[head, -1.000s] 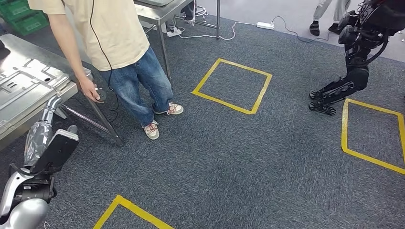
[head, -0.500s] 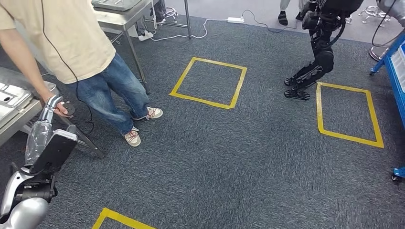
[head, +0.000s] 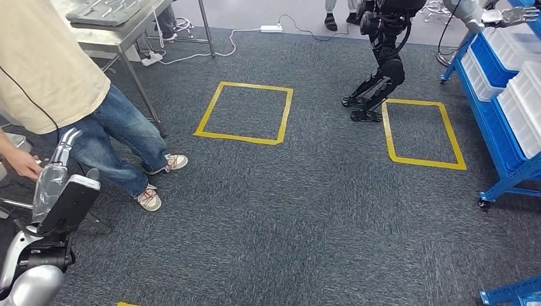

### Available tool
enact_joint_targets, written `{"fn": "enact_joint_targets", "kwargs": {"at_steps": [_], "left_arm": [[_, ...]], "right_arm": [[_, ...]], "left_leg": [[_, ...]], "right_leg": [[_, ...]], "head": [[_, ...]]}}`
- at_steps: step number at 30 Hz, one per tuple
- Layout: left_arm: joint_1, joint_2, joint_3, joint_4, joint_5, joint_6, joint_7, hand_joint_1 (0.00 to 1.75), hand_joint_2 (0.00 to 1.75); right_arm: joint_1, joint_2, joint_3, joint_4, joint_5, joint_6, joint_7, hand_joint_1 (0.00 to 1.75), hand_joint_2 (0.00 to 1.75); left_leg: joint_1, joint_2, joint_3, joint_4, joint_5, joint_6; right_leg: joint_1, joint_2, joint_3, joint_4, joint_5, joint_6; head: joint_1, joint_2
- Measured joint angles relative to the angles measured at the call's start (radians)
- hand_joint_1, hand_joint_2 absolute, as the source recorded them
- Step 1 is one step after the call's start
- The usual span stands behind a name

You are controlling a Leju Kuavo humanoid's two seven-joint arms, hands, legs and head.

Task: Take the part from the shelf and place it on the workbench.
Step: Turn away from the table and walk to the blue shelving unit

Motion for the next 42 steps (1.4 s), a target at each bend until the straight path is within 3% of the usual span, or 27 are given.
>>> {"fn": "enact_joint_targets", "kwargs": {"at_steps": [2,4,5,6,7,9,11,13,15,17,19,20,21,22,25,27,28,29,31,33,34,35,36,37,39,40,42], "left_arm": [[-0.002,-0.002,-0.001,0.001,0.002,0.001,-0.005,0.0,0.0],[-0.002,-0.004,-0.002,0.004,0.004,0.003,-0.009,0.0,0.0],[-0.002,-0.006,-0.002,0.005,0.006,0.003,-0.011,0.0,0.0],[-0.002,-0.007,-0.002,0.007,0.007,0.003,-0.011,0.0,0.0],[-0.002,-0.009,-0.003,0.008,0.009,0.003,-0.012,0.0,0.0],[-0.002,-0.012,-0.003,0.011,0.011,0.004,-0.012,0.0,0.0],[-0.004,-0.013,-0.002,0.014,0.014,0.006,-0.014,0.0,0.0],[-0.005,-0.014,-0.002,0.015,0.016,0.007,-0.016,0.0,0.0],[-0.005,-0.015,-0.002,0.015,0.016,0.008,-0.017,0.0,0.0],[-0.004,-0.015,-0.002,0.016,0.017,0.009,-0.018,0.0,0.0],[0.0,-0.015,-0.003,0.018,0.017,0.009,-0.019,0.0,0.0],[0.003,-0.016,-0.003,0.02,0.017,0.009,-0.019,0.0,0.0],[0.005,-0.016,-0.003,0.021,0.017,0.009,-0.019,0.0,0.0],[0.006,-0.017,-0.003,0.022,0.017,0.009,-0.019,0.0,0.0],[0.006,-0.017,-0.002,0.022,0.018,0.01,-0.019,0.0,0.0],[0.006,-0.017,-0.001,0.022,0.018,0.011,-0.019,0.0,0.0],[0.005,-0.017,-0.001,0.022,0.019,0.011,-0.019,0.0,0.0],[0.005,-0.018,-0.001,0.022,0.019,0.011,-0.02,0.0,0.0],[0.005,-0.018,-0.001,0.022,0.019,0.011,-0.021,0.0,0.0],[0.008,-0.019,-0.001,0.022,0.02,0.011,-0.022,0.0,0.0],[0.01,-0.02,-0.001,0.022,0.02,0.011,-0.023,0.0,0.0],[0.011,-0.02,-0.001,0.022,0.02,0.011,-0.024,0.0,0.0],[0.011,-0.021,-0.002,0.022,0.02,0.011,-0.025,0.0,0.0],[0.011,-0.021,-0.002,0.023,0.02,0.011,-0.025,0.0,0.0],[0.011,-0.023,-0.002,0.025,0.02,0.011,-0.026,0.0,0.0],[0.011,-0.023,-0.001,0.026,0.02,0.011,-0.026,0.0,0.0],[0.009,-0.024,0.0,0.028,0.02,0.012,-0.027,0.0,0.0]], "right_arm": [[-0.001,-0.001,-0.002,0.0,0.002,0.001,0.002,0.0,0.0],[-0.002,0.0,-0.003,0.0,0.005,0.003,0.003,0.0,0.0],[-0.001,0.0,-0.003,0.0,0.006,0.003,0.004,0.0,0.0],[-0.001,0.001,-0.004,0.0,0.006,0.004,0.004,0.0,0.0],[-0.001,0.0,-0.004,0.0,0.006,0.004,0.004,0.0,0.0],[-0.001,-0.001,-0.005,0.0,0.007,0.003,0.004,0.0,0.0],[-0.002,-0.002,-0.006,0.0,0.008,0.003,0.004,0.0,0.0],[-0.004,-0.003,-0.007,0.0,0.009,0.003,0.004,0.0,0.0],[-0.005,-0.003,-0.009,0.0,0.009,0.003,0.004,0.0,0.0],[-0.006,-0.003,-0.01,0.0,0.009,0.003,0.004,0.0,0.0],[-0.006,-0.003,-0.012,0.0,0.009,0.003,0.005,0.0,0.0],[-0.006,-0.003,-0.012,0.0,0.009,0.003,0.005,0.0,0.0],[-0.006,-0.003,-0.013,0.0,0.009,0.003,0.005,0.0,0.0],[-0.005,-0.002,-0.013,0.0,0.009,0.003,0.005,0.0,0.0],[-0.006,-0.002,-0.014,0.0,0.009,0.003,0.004,0.0,0.0],[-0.004,-0.002,-0.014,0.0,0.009,0.003,0.004,0.0,0.0],[-0.002,-0.002,-0.014,0.0,0.009,0.002,0.003,0.0,0.0],[0.0,-0.002,-0.014,0.0,0.009,0.002,0.003,0.0,0.0],[0.002,-0.003,-0.015,0.0,0.01,0.0,0.002,0.0,0.0],[0.001,-0.002,-0.015,0.0,0.01,-0.001,0.001,0.0,0.0],[0.001,-0.002,-0.015,0.0,0.011,-0.001,0.0,0.0,0.0],[0.001,-0.001,-0.015,0.0,0.011,-0.001,0.0,0.0,0.0],[0.001,0.0,-0.015,0.0,0.011,-0.001,0.0,0.0,0.0],[0.002,-0.001,-0.016,0.0,0.011,-0.001,0.0,0.0,0.0],[0.001,-0.002,-0.021,0.0,0.011,-0.001,0.0,0.0,0.0],[0.0,-0.003,-0.024,0.0,0.011,-0.001,0.0,0.0,0.0],[-0.003,-0.003,-0.029,0.0,0.011,-0.002,0.0,0.0,0.0]], "left_leg": [[0.003,0.022,0.002,-0.007,0.009,0.011],[0.001,0.044,0.0,-0.008,0.01,0.015],[0.001,0.055,-0.002,-0.007,0.01,0.014],[0.001,0.065,-0.002,-0.007,0.009,0.014],[0.002,0.075,-0.002,-0.006,0.008,0.011],[0.001,0.093,0.001,-0.001,0.001,0.001],[-0.004,0.111,0.003,0.007,-0.009,-0.013],[-0.004,0.131,0.006,0.008,-0.015,-0.023],[0.004,0.118,0.003,0.025,-0.032,-0.032],[0.009,0.07,-0.039,0.123,-0.09,-0.037],[0.008,0.04,-0.114,0.274,-0.152,-0.037],[0.008,0.036,-0.14,0.321,-0.162,-0.035],[0.007,0.034,-0.147,0.326,-0.151,-0.032],[0.006,0.031,-0.134,0.291,-0.123,-0.028],[0.003,-0.012,-0.044,0.082,-0.027,-0.015],[-0.003,-0.025,-0.024,0.031,-0.013,-0.009],[-0.005,-0.017,-0.024,0.029,-0.009,-0.006],[-0.005,-0.008,-0.023,0.024,-0.004,0.0],[-0.003,0.011,-0.021,0.015,0.007,0.012],[-0.005,0.031,-0.022,0.012,0.01,0.019],[-0.006,0.042,-0.023,0.012,0.01,0.021],[-0.007,0.052,-0.023,0.013,0.01,0.021],[-0.007,0.062,-0.023,0.013,0.01,0.021],[-0.006,0.072,-0.023,0.014,0.009,0.019],[-0.009,0.09,-0.023,0.019,0.004,0.013],[-0.011,0.098,-0.024,0.025,-0.001,0.007],[-0.016,0.117,-0.026,0.035,-0.009,-0.005]], "right_leg": [[0.002,-0.052,-0.042,0.091,-0.056,0.005],[0.001,-0.088,-0.108,0.234,-0.125,0.012],[-0.003,-0.095,-0.128,0.28,-0.14,0.016],[-0.006,-0.099,-0.131,0.292,-0.138,0.019],[-0.01,-0.105,-0.11,0.259,-0.118,0.022],[-0.013,-0.144,-0.028,0.115,-0.063,0.027],[-0.012,-0.172,0.025,0.016,-0.035,0.02],[-0.007,-0.156,0.026,0.006,-0.034,0.003],[-0.006,-0.134,0.024,0.004,-0.032,-0.011],[-0.007,-0.115,0.024,0.003,-0.028,-0.021],[-0.003,-0.091,0.022,0.003,-0.026,-0.027],[-0.001,-0.078,0.022,0.003,-0.026,-0.028],[0.001,-0.064,0.021,0.003,-0.024,-0.03],[0.002,-0.05,0.022,0.003,-0.023,-0.03],[0.004,-0.016,0.022,0.004,-0.019,-0.024],[0.003,0.003,0.017,0.003,-0.013,-0.014],[0.001,0.011,0.015,0.0,-0.01,-0.007],[0.0,0.006,0.012,0.001,-0.011,-0.002],[0.002,-0.034,-0.011,0.049,-0.043,0.005],[0.003,-0.082,-0.069,0.178,-0.114,0.009],[0.002,-0.091,-0.1,0.249,-0.144,0.012],[0.0,-0.095,-0.119,0.295,-0.157,0.014],[-0.002,-0.098,-0.121,0.303,-0.153,0.017],[-0.004,-0.103,-0.101,0.271,-0.131,0.019],[-0.006,-0.14,-0.025,0.137,-0.074,0.022],[-0.005,-0.157,0.008,0.077,-0.057,0.02],[-0.002,-0.169,0.033,0.023,-0.049,0.01]], "head": [[0.002,0.0],[0.004,0.0],[0.004,0.0],[0.004,0.0],[0.004,0.0],[0.004,0.0],[0.002,0.0],[0.001,0.0],[0.001,0.0],[0.0,0.0],[-0.001,0.0],[-0.001,0.0],[-0.001,0.0],[-0.001,0.0],[-0.002,0.0],[-0.002,0.0],[-0.002,0.0],[-0.002,0.0],[0.0,0.0],[0.002,0.0],[0.002,0.0],[0.003,0.0],[0.003,0.0],[0.003,0.0],[0.003,0.0],[0.002,0.0],[-0.002,0.0]]}}
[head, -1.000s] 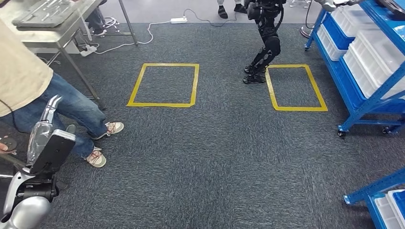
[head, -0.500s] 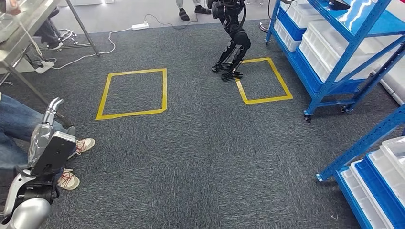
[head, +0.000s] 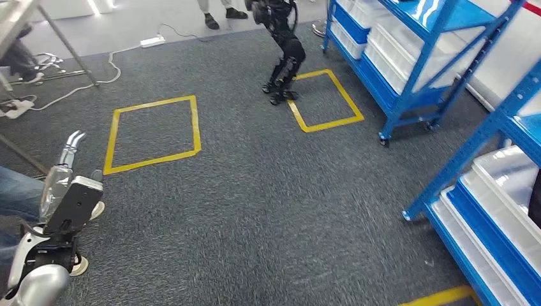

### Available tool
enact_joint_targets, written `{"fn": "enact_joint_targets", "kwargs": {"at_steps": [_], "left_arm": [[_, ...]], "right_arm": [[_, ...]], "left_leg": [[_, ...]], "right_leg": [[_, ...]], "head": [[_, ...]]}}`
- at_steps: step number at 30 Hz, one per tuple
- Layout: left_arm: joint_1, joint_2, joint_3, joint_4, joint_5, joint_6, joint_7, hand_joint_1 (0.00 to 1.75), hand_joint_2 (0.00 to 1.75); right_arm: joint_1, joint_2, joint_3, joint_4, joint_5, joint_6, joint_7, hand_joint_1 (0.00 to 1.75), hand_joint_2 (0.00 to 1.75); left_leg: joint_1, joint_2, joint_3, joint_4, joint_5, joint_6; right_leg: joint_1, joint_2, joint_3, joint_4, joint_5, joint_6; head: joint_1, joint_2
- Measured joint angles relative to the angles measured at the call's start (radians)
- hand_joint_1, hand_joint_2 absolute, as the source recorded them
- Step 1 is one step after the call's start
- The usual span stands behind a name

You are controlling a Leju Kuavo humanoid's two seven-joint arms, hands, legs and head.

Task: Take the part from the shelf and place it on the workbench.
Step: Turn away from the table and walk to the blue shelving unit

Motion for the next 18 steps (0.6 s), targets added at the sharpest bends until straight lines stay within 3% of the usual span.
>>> {"fn": "enact_joint_targets", "kwargs": {"at_steps": [2,3,5,7,8,9,10,12,14,16,18], "left_arm": [[-0.001,-0.001,0.0,0.0,0.0,0.0,0.0,0.0,0.0],[-0.001,-0.002,0.0,0.0,0.0,0.0,-0.001,0.0,0.0],[0.0,-0.002,0.002,0.001,0.0,0.0,-0.001,0.0,0.0],[0.004,-0.002,0.002,0.002,0.0,0.0,0.0,0.0,0.0],[0.006,-0.002,0.002,0.002,0.0,0.0,0.0,0.0,0.0],[0.008,-0.002,0.001,0.003,0.0,0.0,0.0,0.0,0.0],[0.008,-0.002,0.001,0.003,0.0,0.0,0.0,0.0,0.0],[0.006,-0.002,0.002,0.003,0.0,0.0,0.0,0.0,0.0],[0.003,-0.002,0.003,0.003,0.0,0.0,0.0,0.0,0.0],[0.001,-0.002,0.004,0.003,0.001,-0.001,0.0,0.0,0.0],[-0.002,-0.002,0.005,0.003,0.001,-0.003,0.0,0.0,0.0]], "right_arm": [[-0.001,0.0,-0.001,0.0,0.0,-0.001,0.0,0.0,0.0],[-0.001,0.0,-0.001,0.0,0.0,-0.002,0.0,0.0,0.0],[-0.002,0.0,-0.001,0.0,0.0,-0.002,0.0,0.0,0.0],[-0.002,0.0,-0.001,0.0,0.0,-0.002,0.0,0.0,0.0],[-0.001,0.0,-0.001,0.0,0.0,-0.002,0.0,0.0,0.0],[0.0,0.0,-0.001,0.0,0.0,-0.002,0.0,0.0,0.0],[0.001,0.001,-0.001,0.0,0.0,-0.002,0.0,0.0,0.0],[0.001,0.001,-0.001,0.0,0.0,-0.002,0.0,0.0,0.0],[-0.001,0.003,-0.001,0.0,0.0,-0.002,0.0,0.0,0.0],[0.001,0.002,-0.001,0.0,0.0,-0.002,0.0,0.0,0.0],[0.002,0.001,-0.001,0.0,0.0,-0.002,0.0,0.0,0.0]], "left_leg": [[0.004,0.014,0.001,0.004,-0.006,-0.01],[0.008,0.001,-0.003,0.019,-0.018,-0.015],[0.015,-0.045,-0.042,0.11,-0.073,-0.025],[0.016,-0.075,-0.11,0.253,-0.134,-0.029],[0.016,-0.079,-0.132,0.297,-0.144,-0.029],[0.015,-0.082,-0.137,0.303,-0.135,-0.027],[0.014,-0.087,-0.122,0.266,-0.108,-0.023],[0.012,-0.116,-0.056,0.12,-0.04,-0.012],[0.007,-0.138,-0.014,0.022,-0.005,-0.004],[0.003,-0.13,-0.01,0.007,0.001,0.003],[0.006,-0.112,-0.009,-0.001,0.011,0.015]], "right_leg": [[0.0,0.024,-0.003,-0.005,0.002,-0.014],[-0.001,0.036,-0.004,-0.006,0.005,-0.019],[-0.004,0.055,-0.006,-0.008,0.01,-0.03],[-0.002,0.075,-0.009,-0.008,0.012,-0.036],[-0.001,0.087,-0.01,-0.008,0.013,-0.037],[0.001,0.099,-0.01,-0.008,0.014,-0.037],[0.002,0.112,-0.01,-0.008,0.016,-0.036],[0.003,0.134,-0.011,-0.007,0.019,-0.031],[0.004,0.151,-0.014,-0.007,0.023,-0.023],[0.004,0.166,-0.019,-0.012,0.029,-0.012],[0.004,0.152,-0.029,0.002,0.018,-0.004]], "head": [[-0.003,0.0],[-0.004,0.0],[-0.005,0.0],[-0.006,0.0],[-0.007,0.0],[-0.007,0.0],[-0.007,0.0],[-0.007,0.0],[-0.007,0.0],[-0.006,0.0],[-0.005,0.0]]}}
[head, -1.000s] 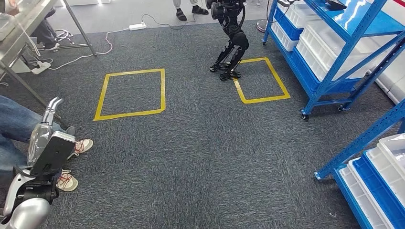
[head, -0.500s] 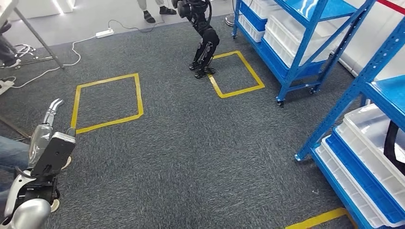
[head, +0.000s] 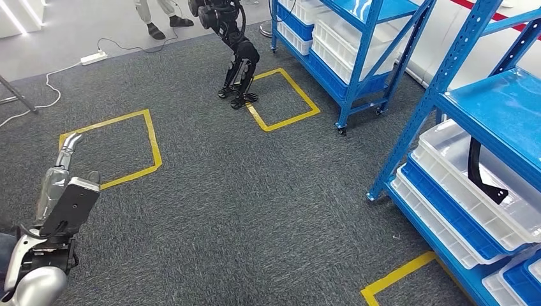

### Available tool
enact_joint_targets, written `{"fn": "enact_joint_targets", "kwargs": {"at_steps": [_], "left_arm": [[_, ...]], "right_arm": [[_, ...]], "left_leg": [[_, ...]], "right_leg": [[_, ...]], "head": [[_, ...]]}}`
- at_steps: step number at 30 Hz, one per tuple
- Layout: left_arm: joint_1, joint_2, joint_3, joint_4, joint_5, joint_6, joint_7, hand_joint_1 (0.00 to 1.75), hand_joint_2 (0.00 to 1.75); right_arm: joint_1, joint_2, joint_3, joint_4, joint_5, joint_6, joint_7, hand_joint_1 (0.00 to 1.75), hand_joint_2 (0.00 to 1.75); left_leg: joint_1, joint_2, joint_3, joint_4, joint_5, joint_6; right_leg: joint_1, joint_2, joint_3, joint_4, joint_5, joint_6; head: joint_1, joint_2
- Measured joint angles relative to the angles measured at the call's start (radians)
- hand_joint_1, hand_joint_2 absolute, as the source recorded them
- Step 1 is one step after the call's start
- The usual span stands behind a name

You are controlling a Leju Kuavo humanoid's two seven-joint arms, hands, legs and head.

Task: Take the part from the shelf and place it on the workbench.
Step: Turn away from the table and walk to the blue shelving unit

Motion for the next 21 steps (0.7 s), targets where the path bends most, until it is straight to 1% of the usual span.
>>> {"fn": "enact_joint_targets", "kwargs": {"at_steps": [1,2,3,4,5,6,7,8,9,10,11,12,13,14,15,16,17,18,19,20,21], "left_arm": [[-0.001,0.0,0.0,0.0,0.0,0.0,0.0,0.0,0.0],[-0.001,0.0,0.001,0.0,0.0,-0.001,0.0,0.0,0.0],[0.0,-0.001,0.001,0.0,0.001,-0.001,0.0,0.0,0.0],[0.001,-0.001,0.001,0.0,0.001,-0.001,0.0,0.0,0.0],[0.002,-0.001,0.001,0.0,0.001,-0.002,0.0,0.0,0.0],[0.002,-0.002,0.001,0.0,0.001,-0.002,0.0,0.0,0.0],[0.002,-0.002,0.001,0.0,0.001,-0.002,0.0,0.0,0.0],[0.002,-0.002,0.001,0.0,0.002,-0.002,0.0,0.0,0.0],[0.002,-0.002,0.001,0.0,0.003,-0.002,0.0,0.0,0.0],[0.001,-0.002,0.001,0.0,0.004,-0.003,0.001,0.0,0.0],[-0.001,-0.002,0.001,0.0,0.005,-0.003,0.001,0.0,0.0],[-0.004,-0.002,0.001,0.0,0.007,-0.004,0.002,0.0,0.0],[-0.007,-0.002,0.001,0.0,0.01,-0.006,0.003,0.0,0.0],[-0.01,-0.002,0.001,0.0,0.012,-0.008,0.004,0.0,0.0],[-0.012,-0.002,0.001,0.0,0.013,-0.009,0.005,0.0,0.0],[-0.013,-0.002,0.001,0.0,0.014,-0.011,0.006,0.0,0.0],[-0.014,-0.002,0.001,0.0,0.015,-0.012,0.008,0.0,0.0],[-0.013,-0.002,0.001,0.0,0.015,-0.013,0.01,0.0,0.0],[-0.012,-0.002,0.0,0.0,0.016,-0.013,0.013,0.0,0.0],[-0.011,-0.002,0.0,0.0,0.016,-0.014,0.014,0.0,0.0],[-0.011,-0.002,-0.001,0.0,0.016,-0.014,0.015,0.0,0.0]], "right_arm": [[0.0,0.0,0.0,0.0,0.0,0.0,0.0,0.0,0.0],[-0.001,0.0,0.0,0.0,0.0,0.0,0.0,0.0,0.0],[-0.002,0.0,0.0,0.0,0.0,0.0,0.001,0.0,0.0],[-0.001,0.001,0.0,0.0,0.0,0.0,0.001,0.0,0.0],[-0.001,0.001,0.0,0.0,0.0,0.0,0.001,0.0,0.0],[-0.001,0.001,0.0,0.0,0.0,0.0,0.001,0.0,0.0],[0.0,0.001,0.0,0.0,0.0,0.0,0.001,0.0,0.0],[0.0,0.0,0.0,0.0,0.001,0.001,0.001,0.0,0.0],[-0.001,-0.001,0.0,0.0,0.002,0.001,0.001,0.0,0.0],[-0.002,-0.001,0.0,0.0,0.003,0.002,0.001,0.0,0.0],[-0.003,-0.002,0.0,0.0,0.005,0.003,0.002,0.0,0.0],[-0.004,-0.003,0.0,0.0,0.006,0.003,0.003,0.0,0.0],[-0.005,-0.003,0.0,0.0,0.007,0.004,0.004,0.0,0.0],[-0.005,-0.004,0.0,0.0,0.007,0.004,0.005,0.0,0.0],[-0.006,-0.004,0.0,0.0,0.007,0.004,0.006,0.0,0.0],[-0.008,-0.004,0.0,0.0,0.007,0.004,0.007,0.0,0.0],[-0.008,-0.005,0.0,0.0,0.007,0.004,0.008,0.0,0.0],[-0.009,-0.005,0.0,0.0,0.007,0.004,0.008,0.0,0.0],[-0.009,-0.005,0.0,0.0,0.007,0.004,0.008,0.0,0.0],[-0.009,-0.005,0.0,0.0,0.007,0.004,0.008,0.0,0.0],[-0.008,-0.005,0.0,0.0,0.007,0.004,0.009,0.0,0.0]], "left_leg": [[0.002,0.01,0.0,-0.004,0.005,0.006],[0.003,0.02,0.0,-0.006,0.008,0.011],[0.002,0.029,-0.002,-0.006,0.008,0.013],[0.001,0.04,-0.003,-0.006,0.008,0.015],[0.0,0.051,-0.004,-0.006,0.008,0.015],[0.0,0.061,-0.004,-0.006,0.008,0.014],[0.0,0.07,-0.003,-0.006,0.007,0.013],[0.001,0.079,-0.002,-0.005,0.006,0.012],[-0.002,0.087,0.0,-0.004,0.003,0.008],[-0.004,0.095,0.001,-0.002,0.001,0.004],[-0.007,0.103,0.003,-0.001,-0.001,-0.001],[-0.01,0.112,0.004,-0.001,-0.003,-0.005],[-0.009,0.12,0.005,-0.002,-0.003,-0.01],[-0.006,0.119,0.006,0.001,-0.007,-0.015],[-0.002,0.104,0.0,0.017,-0.02,-0.022],[0.001,0.083,-0.014,0.051,-0.042,-0.028],[0.004,0.058,-0.039,0.109,-0.074,-0.034],[0.005,0.041,-0.073,0.183,-0.109,-0.037],[0.005,0.035,-0.107,0.253,-0.136,-0.039],[0.006,0.032,-0.131,0.3,-0.147,-0.04],[0.006,0.03,-0.137,0.308,-0.139,-0.039]], "right_leg": [[0.002,-0.02,-0.015,0.032,-0.022,0.003],[0.002,-0.045,-0.04,0.089,-0.056,0.004],[0.003,-0.063,-0.072,0.159,-0.093,0.006],[0.002,-0.073,-0.102,0.229,-0.124,0.009],[0.001,-0.078,-0.122,0.275,-0.139,0.011],[0.0,-0.082,-0.121,0.282,-0.134,0.013],[-0.001,-0.087,-0.099,0.246,-0.112,0.014],[-0.002,-0.101,-0.059,0.175,-0.08,0.014],[-0.001,-0.122,-0.017,0.097,-0.053,0.013],[0.0,-0.136,0.015,0.035,-0.032,0.009],[0.002,-0.145,0.034,-0.004,-0.022,0.004],[0.004,-0.143,0.037,-0.016,-0.021,-0.001],[0.005,-0.13,0.035,-0.016,-0.018,-0.008],[0.004,-0.121,0.035,-0.018,-0.015,-0.013],[0.002,-0.112,0.034,-0.019,-0.013,-0.018],[0.0,-0.103,0.034,-0.021,-0.01,-0.024],[-0.002,-0.094,0.034,-0.021,-0.008,-0.027],[-0.003,-0.083,0.032,-0.021,-0.006,-0.03],[-0.003,-0.072,0.031,-0.021,-0.005,-0.032],[-0.003,-0.061,0.03,-0.021,-0.004,-0.033],[-0.003,-0.048,0.029,-0.021,-0.003,-0.033]], "head": [[0.001,0.0],[0.003,0.0],[0.005,0.0],[0.005,0.0],[0.006,0.0],[0.006,0.0],[0.006,0.0],[0.006,0.0],[0.006,0.0],[0.006,0.0],[0.005,0.0],[0.005,0.0],[0.005,0.0],[0.005,0.0],[0.005,0.0],[0.004,0.0],[0.004,0.0],[0.004,0.0],[0.003,0.0],[0.003,0.0],[0.003,0.0]]}}
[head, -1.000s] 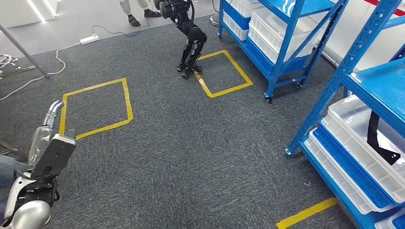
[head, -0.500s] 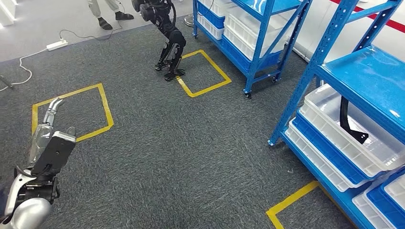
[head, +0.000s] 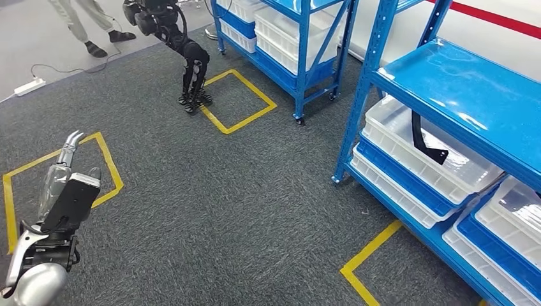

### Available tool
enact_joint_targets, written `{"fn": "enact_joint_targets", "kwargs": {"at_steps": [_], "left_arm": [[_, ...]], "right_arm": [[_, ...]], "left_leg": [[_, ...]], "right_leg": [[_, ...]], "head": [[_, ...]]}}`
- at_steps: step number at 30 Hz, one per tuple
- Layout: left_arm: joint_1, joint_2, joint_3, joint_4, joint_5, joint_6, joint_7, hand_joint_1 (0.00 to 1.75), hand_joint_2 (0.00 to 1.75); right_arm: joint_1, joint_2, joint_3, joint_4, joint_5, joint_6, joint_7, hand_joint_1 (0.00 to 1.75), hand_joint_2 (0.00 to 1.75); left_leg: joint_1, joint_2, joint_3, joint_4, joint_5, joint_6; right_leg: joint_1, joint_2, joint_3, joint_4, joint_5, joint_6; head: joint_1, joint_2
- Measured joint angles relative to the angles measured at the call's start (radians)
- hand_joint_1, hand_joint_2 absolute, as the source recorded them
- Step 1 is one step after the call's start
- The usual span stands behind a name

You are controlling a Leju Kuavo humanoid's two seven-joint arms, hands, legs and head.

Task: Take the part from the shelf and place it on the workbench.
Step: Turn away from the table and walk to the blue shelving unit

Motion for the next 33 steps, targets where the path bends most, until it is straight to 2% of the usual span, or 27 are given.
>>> {"fn": "enact_joint_targets", "kwargs": {"at_steps": [1,2,4,5,6,7,8,9,10,12,13,14,15,16,18,19,20,21,23,25,27,28,29,30,31,32,33], "left_arm": [[0.0,0.0,0.0,0.0,0.0,0.0,0.0,0.0,0.0],[-0.001,0.0,0.0,0.0,0.0,0.0,0.0,0.0,0.0],[-0.003,0.0,0.0,0.0,0.0,0.0,0.0,0.0,0.0],[-0.004,0.0,0.0,0.0,0.0,0.0,0.0,0.0,0.0],[-0.004,0.0,0.0,0.0,0.001,0.0,0.0,0.0,0.0],[-0.005,0.0,-0.001,0.0,0.002,0.0,0.001,0.0,0.0],[-0.006,0.0,-0.001,0.0,0.004,0.0,0.002,0.0,0.0],[-0.007,0.0,-0.002,0.0,0.005,0.0,0.002,0.0,0.0],[-0.007,0.0,-0.003,0.0,0.006,0.001,0.003,0.0,0.0],[-0.006,0.0,-0.005,0.0,0.008,0.001,0.004,0.0,0.0],[-0.004,0.0,-0.007,0.0,0.01,0.001,0.004,0.0,0.0],[-0.003,0.0,-0.009,0.0,0.012,0.001,0.004,0.0,0.0],[-0.002,-0.001,-0.01,0.0,0.013,0.001,0.004,0.0,0.0],[-0.002,-0.001,-0.012,0.0,0.014,0.001,0.004,0.0,0.0],[-0.002,-0.001,-0.012,0.0,0.014,0.001,0.004,0.0,0.0],[-0.003,-0.001,-0.013,0.0,0.014,0.001,0.004,0.0,0.0],[-0.003,-0.001,-0.013,0.0,0.014,0.001,0.004,0.0,0.0],[-0.004,0.0,-0.013,0.0,0.014,0.001,0.004,0.0,0.0],[-0.005,0.0,-0.013,0.0,0.014,0.001,0.004,0.0,0.0],[-0.005,0.0,-0.013,0.0,0.014,0.001,0.004,0.0,0.0],[-0.002,0.0,-0.013,0.0,0.014,0.001,0.004,0.0,0.0],[0.001,0.0,-0.014,0.0,0.015,0.001,0.004,0.0,0.0],[0.003,0.0,-0.014,0.0,0.015,0.001,0.004,0.0,0.0],[0.005,0.0,-0.014,0.001,0.016,0.001,0.004,0.0,0.0],[0.006,0.0,-0.014,0.001,0.017,0.001,0.004,0.0,0.0],[0.006,0.0,-0.014,0.001,0.018,0.001,0.004,0.0,0.0],[0.005,0.0,-0.014,0.001,0.018,0.001,0.004,0.0,0.0]], "right_arm": [[0.0,0.0,0.0,0.0,0.0,0.0,0.0,0.0,0.0],[0.001,0.0,0.0,0.0,0.0,0.0,0.001,0.0,0.0],[0.0,0.001,0.0,0.0,0.0,0.0,0.001,0.0,0.0],[0.0,0.002,0.0,0.0,0.0,0.001,0.001,0.0,0.0],[0.0,0.002,0.0,0.0,0.0,0.001,0.002,0.0,0.0],[0.002,0.001,0.0,0.0,0.0,0.002,0.002,0.0,0.0],[0.004,0.0,0.0,0.0,0.0,0.002,0.003,0.0,0.0],[0.005,-0.001,0.0,0.0,0.0,0.002,0.004,0.0,0.0],[0.006,-0.001,0.0,0.0,0.0,0.002,0.005,0.0,0.0],[0.006,-0.001,0.0,0.0,0.0,0.003,0.006,0.0,0.0],[0.006,-0.001,0.0,0.0,0.0,0.003,0.006,0.0,0.0],[0.007,-0.001,0.0,0.0,0.0,0.003,0.006,0.0,0.0],[0.007,-0.001,0.0,0.0,0.0,0.003,0.006,0.0,0.0],[0.008,-0.001,-0.001,0.0,0.0,0.003,0.006,0.0,0.0],[0.008,-0.002,-0.001,0.0,0.0,0.003,0.006,0.0,0.0],[0.008,-0.003,-0.001,0.0,-0.001,0.003,0.006,0.0,0.0],[0.007,-0.003,-0.001,0.0,-0.001,0.003,0.006,0.0,0.0],[0.007,-0.003,-0.001,0.0,-0.001,0.003,0.005,0.0,0.0],[0.007,-0.003,-0.001,0.0,-0.001,0.003,0.005,0.0,0.0],[0.007,-0.003,-0.001,0.0,-0.002,0.003,0.005,0.0,0.0],[0.007,-0.003,-0.001,0.0,-0.002,0.003,0.005,0.0,0.0],[0.007,-0.003,-0.002,0.0,-0.002,0.003,0.005,0.0,0.0],[0.008,-0.003,-0.002,0.0,-0.002,0.003,0.005,0.0,0.0],[0.009,-0.003,-0.002,0.0,-0.002,0.004,0.005,0.0,0.0],[0.01,-0.003,-0.003,0.0,-0.003,0.004,0.006,0.0,0.0],[0.01,-0.003,-0.005,0.0,-0.003,0.005,0.006,0.0,0.0],[0.01,-0.003,-0.007,0.0,-0.003,0.006,0.007,0.0,0.0]], "left_leg": [[0.0,-0.003,0.016,-0.036,0.027,0.002],[0.001,-0.014,0.049,-0.107,0.066,0.006],[0.001,-0.054,0.114,-0.252,0.124,0.015],[0.0,-0.068,0.13,-0.292,0.136,0.018],[-0.002,-0.072,0.135,-0.307,0.137,0.021],[-0.003,-0.062,0.135,-0.31,0.14,0.024],[-0.002,-0.051,0.135,-0.313,0.144,0.029],[0.0,-0.041,0.136,-0.317,0.148,0.035],[0.002,-0.029,0.137,-0.32,0.152,0.041],[0.0,-0.007,0.136,-0.322,0.155,0.048],[-0.001,0.005,0.135,-0.322,0.155,0.048],[-0.002,0.017,0.134,-0.321,0.155,0.048],[-0.002,0.028,0.134,-0.321,0.155,0.048],[-0.002,0.039,0.134,-0.32,0.154,0.047],[-0.004,0.057,0.137,-0.319,0.151,0.043],[-0.007,0.065,0.138,-0.317,0.149,0.039],[-0.011,0.072,0.139,-0.316,0.147,0.035],[-0.014,0.081,0.14,-0.316,0.146,0.031],[-0.011,0.091,0.141,-0.315,0.142,0.02],[-0.004,0.062,0.126,-0.272,0.11,0.008],[0.0,0.018,0.069,-0.143,0.042,-0.002],[0.001,0.008,0.035,-0.07,0.012,-0.004],[0.001,0.003,0.01,-0.018,-0.002,-0.005],[0.001,0.0,0.004,-0.006,0.004,-0.004],[0.001,-0.002,0.019,-0.038,0.028,-0.001],[0.001,-0.011,0.052,-0.107,0.064,0.003],[0.001,-0.03,0.09,-0.188,0.097,0.01]], "right_leg": [[0.0,0.013,0.001,0.0,0.001,0.001],[-0.001,0.025,0.001,0.0,0.002,0.002],[0.0,0.047,-0.001,0.001,0.006,0.009],[0.0,0.057,-0.004,0.0,0.008,0.014],[0.0,0.067,-0.008,-0.001,0.012,0.02],[0.0,0.077,-0.011,-0.004,0.015,0.026],[-0.001,0.075,-0.014,-0.003,0.015,0.031],[0.0,0.06,-0.021,0.01,0.006,0.035],[0.002,0.036,-0.037,0.043,-0.017,0.038],[0.004,-0.016,-0.094,0.169,-0.087,0.043],[0.003,-0.025,-0.126,0.24,-0.117,0.045],[0.002,-0.03,-0.147,0.287,-0.131,0.048],[0.001,-0.033,-0.149,0.297,-0.127,0.049],[0.0,-0.038,-0.128,0.261,-0.104,0.051],[-0.001,-0.073,-0.048,0.112,-0.043,0.05],[0.0,-0.088,-0.015,0.05,-0.022,0.045],[0.001,-0.099,0.002,0.013,-0.012,0.04],[0.003,-0.099,0.006,0.001,-0.01,0.033],[0.004,-0.078,0.003,-0.001,-0.004,0.019],[0.0,-0.059,0.002,-0.004,0.003,0.007],[-0.002,-0.04,-0.001,-0.004,0.007,-0.001],[-0.002,-0.029,-0.004,-0.004,0.009,-0.003],[-0.001,-0.017,-0.006,-0.004,0.011,-0.004],[-0.001,-0.004,-0.007,-0.004,0.013,-0.004],[-0.001,0.009,-0.007,-0.004,0.015,-0.003],[-0.001,0.021,-0.007,-0.004,0.016,-0.001],[0.0,0.032,-0.008,-0.004,0.019,0.002]], "head": [[0.0,0.0],[0.0,0.0],[0.0,0.0],[0.0,0.0],[0.0,0.0],[0.001,0.0],[0.001,0.0],[0.002,0.0],[0.004,0.0],[0.008,0.0],[0.008,0.0],[0.009,0.0],[0.009,0.0],[0.008,0.0],[0.009,0.0],[0.008,0.0],[0.008,0.0],[0.007,0.0],[0.007,0.0],[0.006,0.0],[0.005,0.0],[0.005,0.0],[0.005,0.0],[0.005,0.0],[0.004,0.0],[0.004,0.0],[0.004,0.0]]}}
